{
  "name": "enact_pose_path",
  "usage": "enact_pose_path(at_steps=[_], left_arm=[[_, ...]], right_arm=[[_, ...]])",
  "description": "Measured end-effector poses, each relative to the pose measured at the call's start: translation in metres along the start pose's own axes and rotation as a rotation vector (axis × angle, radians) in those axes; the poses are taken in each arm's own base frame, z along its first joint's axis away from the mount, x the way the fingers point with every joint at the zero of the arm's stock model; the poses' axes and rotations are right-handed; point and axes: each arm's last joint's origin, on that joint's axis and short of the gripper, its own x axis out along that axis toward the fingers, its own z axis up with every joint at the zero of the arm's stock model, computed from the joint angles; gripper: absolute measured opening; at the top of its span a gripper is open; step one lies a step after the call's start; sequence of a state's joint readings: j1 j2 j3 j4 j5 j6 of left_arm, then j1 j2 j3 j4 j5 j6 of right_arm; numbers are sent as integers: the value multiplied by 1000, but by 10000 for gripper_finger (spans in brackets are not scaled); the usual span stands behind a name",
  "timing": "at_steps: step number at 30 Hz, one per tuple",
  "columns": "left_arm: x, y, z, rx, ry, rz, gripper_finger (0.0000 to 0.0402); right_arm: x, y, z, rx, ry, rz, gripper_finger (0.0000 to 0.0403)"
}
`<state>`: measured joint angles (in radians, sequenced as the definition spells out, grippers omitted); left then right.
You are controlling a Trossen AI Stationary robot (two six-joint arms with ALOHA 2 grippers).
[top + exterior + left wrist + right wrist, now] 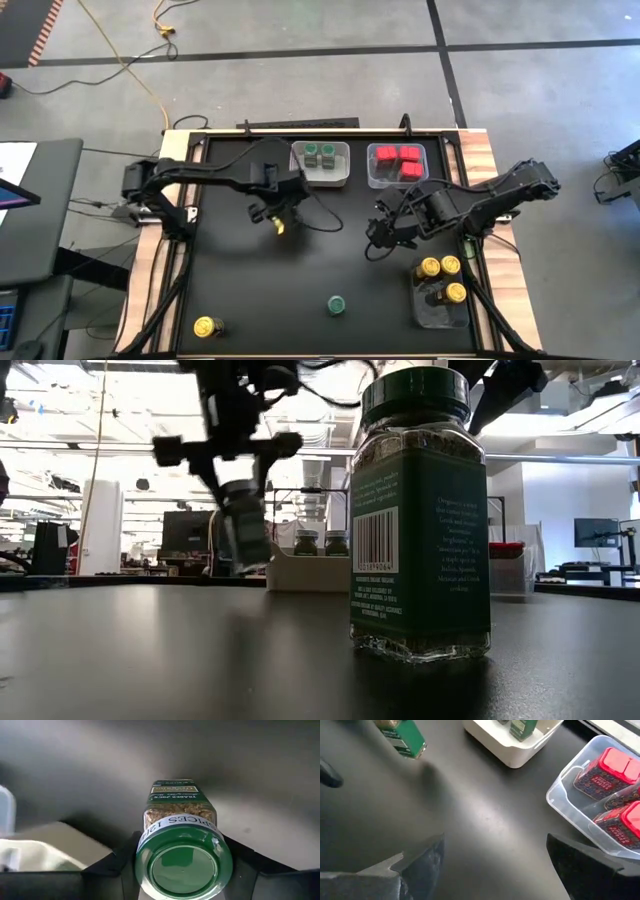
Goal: Sort spices by type
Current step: Put the top green seasoning bottle into the white bin
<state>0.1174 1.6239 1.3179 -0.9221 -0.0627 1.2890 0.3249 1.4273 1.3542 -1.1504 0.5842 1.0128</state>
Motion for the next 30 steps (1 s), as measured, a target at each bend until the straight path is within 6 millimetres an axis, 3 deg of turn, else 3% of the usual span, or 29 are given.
enact_pose_path(at_steps=[6,14,22,30], left_arm=[[-24,44,-13,66,29,45,194],[-32,88,-43,89,113,128,194],[-7,105,-79,37,173,42,194],[16,106,-89,108,196,-36,194]], right_arm=[[5,-4,6,31,-3,-18,375],[11,-10,14,65,-5,-44,375],[14,-13,18,80,-4,-59,375],[14,-14,17,61,-1,-64,375]])
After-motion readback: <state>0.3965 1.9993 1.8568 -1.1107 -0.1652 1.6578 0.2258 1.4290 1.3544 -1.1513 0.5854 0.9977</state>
